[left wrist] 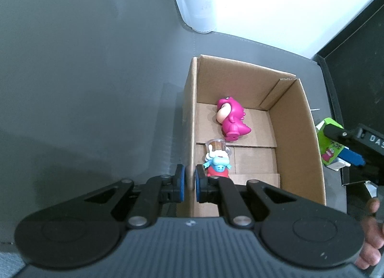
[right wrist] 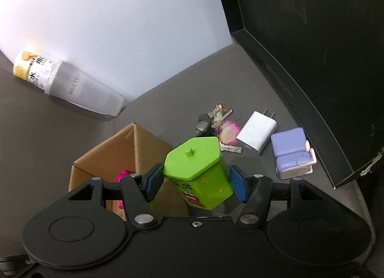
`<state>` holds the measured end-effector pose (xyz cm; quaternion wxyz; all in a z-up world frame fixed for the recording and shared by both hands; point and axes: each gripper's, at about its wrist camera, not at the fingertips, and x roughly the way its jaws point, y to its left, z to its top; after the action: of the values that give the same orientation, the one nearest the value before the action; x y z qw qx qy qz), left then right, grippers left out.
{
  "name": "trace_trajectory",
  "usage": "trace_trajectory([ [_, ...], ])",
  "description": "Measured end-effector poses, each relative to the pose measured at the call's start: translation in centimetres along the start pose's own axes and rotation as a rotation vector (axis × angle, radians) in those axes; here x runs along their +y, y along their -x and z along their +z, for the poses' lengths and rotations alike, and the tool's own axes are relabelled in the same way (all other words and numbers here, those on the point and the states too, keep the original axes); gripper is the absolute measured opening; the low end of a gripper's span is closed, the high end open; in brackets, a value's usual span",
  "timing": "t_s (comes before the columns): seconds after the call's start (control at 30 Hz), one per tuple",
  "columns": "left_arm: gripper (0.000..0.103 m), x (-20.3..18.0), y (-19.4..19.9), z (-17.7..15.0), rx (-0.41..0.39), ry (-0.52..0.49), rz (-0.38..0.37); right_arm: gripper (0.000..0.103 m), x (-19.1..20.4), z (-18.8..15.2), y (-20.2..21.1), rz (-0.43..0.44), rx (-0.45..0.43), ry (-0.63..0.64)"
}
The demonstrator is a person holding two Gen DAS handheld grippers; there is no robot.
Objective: Organize rigid objects
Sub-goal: 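Move the right tool to the lime-green hexagonal container and grasp it, then carry the lime-green container into the box and open the right tool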
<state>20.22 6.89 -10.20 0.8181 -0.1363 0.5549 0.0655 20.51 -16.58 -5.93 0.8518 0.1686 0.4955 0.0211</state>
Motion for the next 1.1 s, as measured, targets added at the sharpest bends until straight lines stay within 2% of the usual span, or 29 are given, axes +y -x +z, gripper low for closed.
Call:
trace_trajectory([
  [0.5,0.009,0.6,0.2,-0.2,-0.023,0.049,-0.030,0.059,1.0,-0.2,3.5,-0.041,-0.038,0.050],
  [0.8,0.009,1.6,0.4,-1.1,-0.075,0.099,-0.061,0.059,2.7,-0.6,5.0,-0.067,-0.055,0.106],
  [1.1,0.010,2.0,0.6,-2.2,-0.134,0.094,-0.081,0.058,4.6,-0.5,6.8,-0.087,-0.083,0.147],
])
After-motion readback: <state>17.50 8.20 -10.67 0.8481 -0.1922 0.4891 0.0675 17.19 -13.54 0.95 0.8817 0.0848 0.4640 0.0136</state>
